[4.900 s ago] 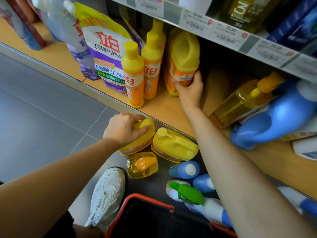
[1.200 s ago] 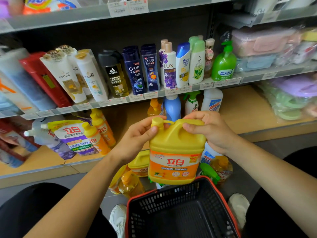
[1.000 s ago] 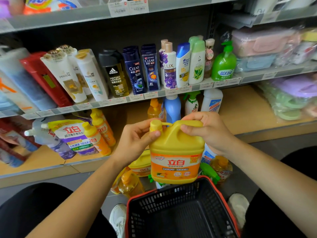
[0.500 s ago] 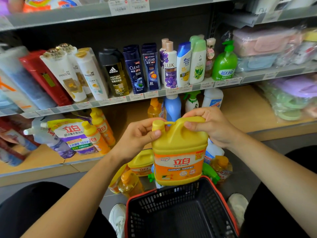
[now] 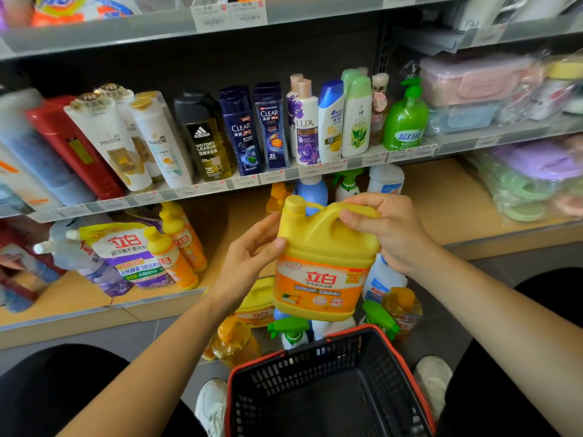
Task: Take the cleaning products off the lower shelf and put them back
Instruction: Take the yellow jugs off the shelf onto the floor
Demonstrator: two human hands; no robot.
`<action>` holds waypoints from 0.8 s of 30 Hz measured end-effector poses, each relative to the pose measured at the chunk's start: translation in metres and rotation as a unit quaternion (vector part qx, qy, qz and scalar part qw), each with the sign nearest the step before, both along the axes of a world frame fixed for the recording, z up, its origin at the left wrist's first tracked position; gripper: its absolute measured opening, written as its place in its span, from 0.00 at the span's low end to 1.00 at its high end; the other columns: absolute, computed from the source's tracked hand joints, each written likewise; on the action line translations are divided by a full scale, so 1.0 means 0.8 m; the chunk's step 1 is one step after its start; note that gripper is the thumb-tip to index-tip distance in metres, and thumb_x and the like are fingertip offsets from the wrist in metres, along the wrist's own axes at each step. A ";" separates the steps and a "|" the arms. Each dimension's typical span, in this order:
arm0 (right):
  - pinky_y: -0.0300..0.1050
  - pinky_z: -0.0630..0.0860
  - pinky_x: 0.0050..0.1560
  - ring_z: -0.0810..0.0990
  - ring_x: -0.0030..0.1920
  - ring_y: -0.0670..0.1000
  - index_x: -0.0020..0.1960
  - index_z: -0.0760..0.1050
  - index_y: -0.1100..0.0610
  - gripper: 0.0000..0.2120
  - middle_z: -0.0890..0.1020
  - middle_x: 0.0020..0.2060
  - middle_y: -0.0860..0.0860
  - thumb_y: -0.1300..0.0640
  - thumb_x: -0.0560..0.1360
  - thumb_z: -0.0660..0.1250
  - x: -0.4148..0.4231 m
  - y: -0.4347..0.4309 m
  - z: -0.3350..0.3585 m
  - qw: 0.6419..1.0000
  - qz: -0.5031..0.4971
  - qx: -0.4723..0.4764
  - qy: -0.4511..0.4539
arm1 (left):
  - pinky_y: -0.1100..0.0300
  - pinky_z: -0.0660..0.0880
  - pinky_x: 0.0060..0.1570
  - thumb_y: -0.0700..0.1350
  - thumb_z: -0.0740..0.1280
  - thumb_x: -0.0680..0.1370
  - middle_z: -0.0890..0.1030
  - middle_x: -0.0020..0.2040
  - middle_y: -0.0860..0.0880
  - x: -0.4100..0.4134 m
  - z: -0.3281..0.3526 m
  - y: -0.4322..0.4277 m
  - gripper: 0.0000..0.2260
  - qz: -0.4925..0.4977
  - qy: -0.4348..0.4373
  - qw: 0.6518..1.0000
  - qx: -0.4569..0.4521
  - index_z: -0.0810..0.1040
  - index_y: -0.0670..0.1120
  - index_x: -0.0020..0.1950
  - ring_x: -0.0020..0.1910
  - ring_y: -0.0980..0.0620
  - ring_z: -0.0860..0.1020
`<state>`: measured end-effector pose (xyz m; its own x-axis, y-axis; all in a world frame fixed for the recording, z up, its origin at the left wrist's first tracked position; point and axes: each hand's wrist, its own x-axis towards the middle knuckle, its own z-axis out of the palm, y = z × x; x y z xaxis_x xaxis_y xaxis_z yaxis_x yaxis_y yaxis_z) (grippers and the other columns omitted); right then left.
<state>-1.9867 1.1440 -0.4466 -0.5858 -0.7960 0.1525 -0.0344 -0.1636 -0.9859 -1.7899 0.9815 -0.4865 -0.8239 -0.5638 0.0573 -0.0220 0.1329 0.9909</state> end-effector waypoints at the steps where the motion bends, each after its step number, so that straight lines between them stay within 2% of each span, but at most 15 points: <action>1: 0.46 0.83 0.50 0.85 0.47 0.51 0.46 0.85 0.53 0.10 0.87 0.43 0.53 0.54 0.64 0.76 -0.002 0.000 0.001 1.000 -0.005 -0.004 -0.020 | 0.57 0.77 0.64 0.64 0.76 0.68 0.79 0.69 0.51 0.002 -0.004 -0.004 0.41 -0.012 -0.021 1.000 0.013 0.70 0.48 0.76 0.68 0.54 0.77; 2: 0.45 0.83 0.49 0.86 0.47 0.51 0.46 0.85 0.53 0.11 0.87 0.43 0.53 0.54 0.64 0.76 -0.004 0.000 0.002 0.999 -0.014 -0.009 -0.041 | 0.55 0.78 0.64 0.64 0.77 0.67 0.80 0.68 0.50 0.005 -0.009 -0.007 0.43 -0.029 -0.040 0.999 0.024 0.70 0.47 0.76 0.67 0.52 0.78; 5: 0.39 0.80 0.41 0.85 0.40 0.47 0.48 0.82 0.57 0.12 0.87 0.38 0.51 0.56 0.65 0.75 -0.011 -0.002 0.006 0.994 -0.038 -0.040 -0.100 | 0.50 0.79 0.62 0.54 0.77 0.70 0.81 0.66 0.47 0.011 -0.023 -0.011 0.35 -0.078 -0.069 0.993 0.063 0.71 0.47 0.74 0.65 0.45 0.79; 7: 0.39 0.78 0.43 0.81 0.38 0.49 0.49 0.81 0.59 0.13 0.83 0.37 0.55 0.56 0.66 0.74 -0.016 -0.004 0.009 0.987 -0.053 -0.052 -0.139 | 0.43 0.76 0.64 0.54 0.81 0.65 0.81 0.66 0.43 0.013 -0.035 -0.009 0.40 -0.086 -0.064 0.987 0.119 0.70 0.46 0.73 0.65 0.40 0.79; 9: 0.48 0.74 0.50 0.74 0.42 0.55 0.51 0.82 0.60 0.15 0.75 0.39 0.59 0.55 0.66 0.74 -0.022 -0.006 0.009 0.978 -0.071 -0.052 -0.187 | 0.39 0.74 0.65 0.56 0.84 0.61 0.80 0.67 0.41 0.011 -0.040 -0.005 0.46 -0.062 -0.042 0.981 0.182 0.69 0.45 0.74 0.66 0.38 0.78; 11: 0.52 0.71 0.51 0.72 0.40 0.55 0.47 0.83 0.58 0.11 0.71 0.36 0.58 0.55 0.65 0.73 -0.027 -0.010 0.004 0.967 -0.089 -0.059 -0.231 | 0.40 0.75 0.64 0.58 0.85 0.59 0.79 0.67 0.41 0.007 -0.041 -0.002 0.47 -0.028 -0.006 0.973 0.228 0.71 0.45 0.72 0.67 0.39 0.78; 13: 0.53 0.68 0.52 0.70 0.39 0.54 0.44 0.81 0.58 0.09 0.69 0.34 0.55 0.55 0.67 0.72 -0.031 -0.014 -0.001 0.959 -0.095 -0.070 -0.259 | 0.37 0.74 0.65 0.59 0.85 0.57 0.79 0.68 0.42 0.003 -0.041 0.002 0.46 -0.003 0.021 0.962 0.272 0.73 0.47 0.71 0.68 0.38 0.76; 16: 0.51 0.65 0.50 0.68 0.37 0.50 0.39 0.73 0.56 0.10 0.66 0.33 0.52 0.52 0.69 0.72 -0.035 -0.017 -0.009 0.956 -0.087 -0.069 -0.273 | 0.29 0.67 0.69 0.58 0.84 0.61 0.75 0.73 0.42 -0.004 -0.038 0.014 0.49 -0.022 0.075 0.937 0.342 0.67 0.50 0.77 0.72 0.37 0.73; 19: 0.46 0.67 0.44 0.69 0.34 0.48 0.36 0.72 0.55 0.13 0.69 0.30 0.49 0.52 0.75 0.70 -0.039 -0.020 -0.022 0.957 -0.097 -0.046 -0.268 | 0.30 0.65 0.70 0.57 0.83 0.62 0.74 0.74 0.41 -0.010 -0.025 0.021 0.49 -0.002 0.108 0.927 0.360 0.65 0.50 0.79 0.72 0.37 0.72; 21: 0.44 0.74 0.42 0.75 0.36 0.48 0.43 0.79 0.56 0.08 0.76 0.33 0.50 0.54 0.79 0.68 -0.038 -0.021 -0.027 0.956 -0.118 -0.033 -0.265 | 0.30 0.65 0.70 0.56 0.83 0.63 0.74 0.73 0.40 -0.011 -0.015 0.018 0.48 0.021 0.117 0.930 0.346 0.65 0.49 0.78 0.72 0.35 0.72; 22: 0.45 0.78 0.42 0.80 0.40 0.48 0.49 0.81 0.57 0.07 0.81 0.39 0.51 0.55 0.80 0.67 -0.036 -0.020 -0.028 0.957 -0.118 -0.018 -0.264 | 0.29 0.67 0.69 0.54 0.82 0.64 0.74 0.72 0.40 -0.012 -0.011 0.015 0.46 0.032 0.120 0.936 0.328 0.66 0.48 0.78 0.71 0.35 0.73; 24: 0.50 0.81 0.50 0.83 0.53 0.52 0.61 0.79 0.58 0.11 0.84 0.53 0.55 0.56 0.80 0.67 -0.032 -0.019 -0.031 0.963 -0.114 0.034 -0.244 | 0.30 0.74 0.62 0.48 0.78 0.70 0.78 0.69 0.40 -0.012 -0.002 0.009 0.36 0.074 0.118 0.953 0.268 0.69 0.48 0.76 0.67 0.35 0.76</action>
<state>-2.0124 1.1284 -0.4712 -0.7358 -0.6362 -0.2321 0.4071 -0.1417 -0.9023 -1.7993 0.9888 -0.4878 -0.7326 -0.6737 -0.0974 0.2317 -0.3813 0.8949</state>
